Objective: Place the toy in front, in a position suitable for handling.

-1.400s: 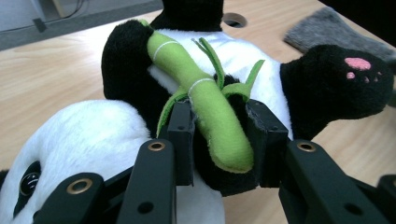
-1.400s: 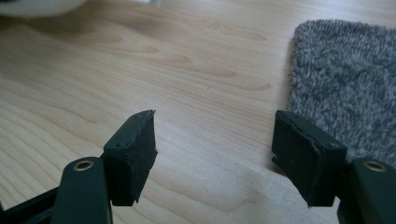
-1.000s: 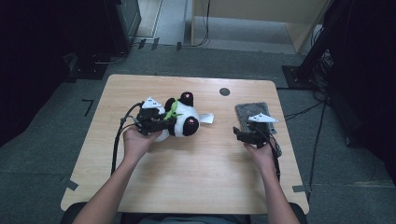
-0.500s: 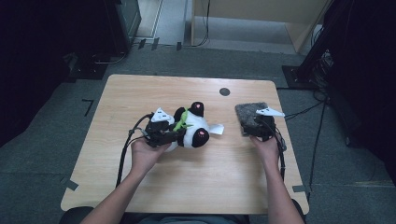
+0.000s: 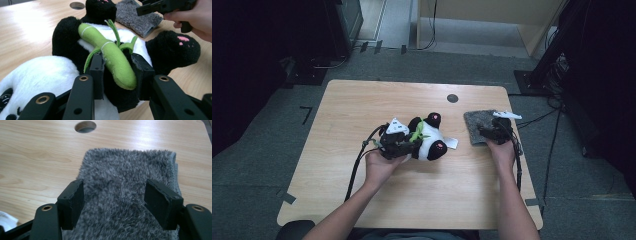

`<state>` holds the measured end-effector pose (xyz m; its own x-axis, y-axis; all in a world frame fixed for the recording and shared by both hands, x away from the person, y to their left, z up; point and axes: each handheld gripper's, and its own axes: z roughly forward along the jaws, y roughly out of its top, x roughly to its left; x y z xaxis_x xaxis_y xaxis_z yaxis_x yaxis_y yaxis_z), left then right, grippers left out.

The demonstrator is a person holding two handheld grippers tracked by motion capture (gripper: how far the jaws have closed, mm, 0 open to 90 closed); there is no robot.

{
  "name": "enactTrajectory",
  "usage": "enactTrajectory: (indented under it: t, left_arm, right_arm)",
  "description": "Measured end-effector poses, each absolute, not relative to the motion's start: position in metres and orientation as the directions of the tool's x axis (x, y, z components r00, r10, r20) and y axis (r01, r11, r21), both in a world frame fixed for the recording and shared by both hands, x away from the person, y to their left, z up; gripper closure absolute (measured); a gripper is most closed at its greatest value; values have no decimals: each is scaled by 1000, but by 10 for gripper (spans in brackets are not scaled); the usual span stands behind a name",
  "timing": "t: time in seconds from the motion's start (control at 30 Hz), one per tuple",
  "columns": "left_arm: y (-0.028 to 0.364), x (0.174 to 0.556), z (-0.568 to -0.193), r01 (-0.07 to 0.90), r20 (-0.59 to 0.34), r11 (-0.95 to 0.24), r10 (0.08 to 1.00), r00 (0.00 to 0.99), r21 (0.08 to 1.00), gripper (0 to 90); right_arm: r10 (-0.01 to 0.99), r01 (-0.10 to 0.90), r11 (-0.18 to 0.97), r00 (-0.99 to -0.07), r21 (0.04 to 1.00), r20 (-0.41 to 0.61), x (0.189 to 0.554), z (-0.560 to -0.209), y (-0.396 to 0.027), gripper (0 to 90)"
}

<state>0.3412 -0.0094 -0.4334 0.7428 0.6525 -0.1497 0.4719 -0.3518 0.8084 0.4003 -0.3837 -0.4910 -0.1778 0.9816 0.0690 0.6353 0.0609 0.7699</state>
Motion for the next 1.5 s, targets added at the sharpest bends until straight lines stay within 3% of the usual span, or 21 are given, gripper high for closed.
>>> enactTrajectory:
  t: [0.37,0.9,1.2,1.5]
  left_arm:
    - [-15,342,-436,454,-130,-372,640,758,810,611]
    - [-16,341,-435,438,-140,-392,595,791,809,379]
    - [-8,340,-424,439,-169,-358,585,793,824,319]
    - [4,344,-418,445,-167,-367,588,791,816,280]
  right_arm:
    - [988,682,105,-155,724,2,413,-513,-380,308]
    - [986,643,85,-164,761,28,407,-522,-385,382]
    - [988,640,73,-152,765,33,404,-521,-386,503]
    - [986,663,72,-159,746,46,401,-517,-387,753]
